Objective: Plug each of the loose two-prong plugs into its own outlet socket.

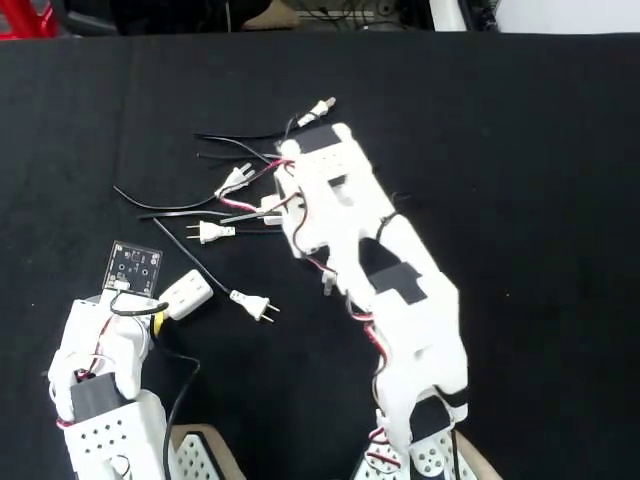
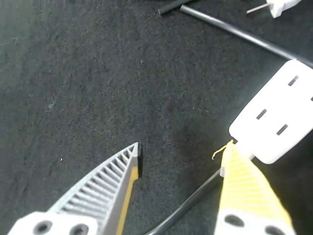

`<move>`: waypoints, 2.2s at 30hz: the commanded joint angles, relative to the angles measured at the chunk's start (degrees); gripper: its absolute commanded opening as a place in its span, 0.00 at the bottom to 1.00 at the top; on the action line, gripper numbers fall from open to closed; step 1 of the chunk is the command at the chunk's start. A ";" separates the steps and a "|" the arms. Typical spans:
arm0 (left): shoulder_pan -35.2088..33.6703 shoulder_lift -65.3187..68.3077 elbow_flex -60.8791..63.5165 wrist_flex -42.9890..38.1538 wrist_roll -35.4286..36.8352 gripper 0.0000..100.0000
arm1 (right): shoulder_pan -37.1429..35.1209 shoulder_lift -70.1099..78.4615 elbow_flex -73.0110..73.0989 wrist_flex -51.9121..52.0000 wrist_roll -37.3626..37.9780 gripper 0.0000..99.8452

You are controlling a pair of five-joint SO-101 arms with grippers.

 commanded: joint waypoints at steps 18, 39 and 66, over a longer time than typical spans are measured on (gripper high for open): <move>0.57 -0.53 1.01 0.53 -0.09 0.27 | 3.08 13.67 -14.55 2.73 -0.09 0.03; 0.57 -0.53 1.01 0.53 -0.18 0.27 | -5.80 -6.46 10.33 -0.97 5.45 0.04; 0.57 -0.53 1.01 0.53 -0.18 0.27 | -5.19 -1.98 12.44 2.90 10.02 0.03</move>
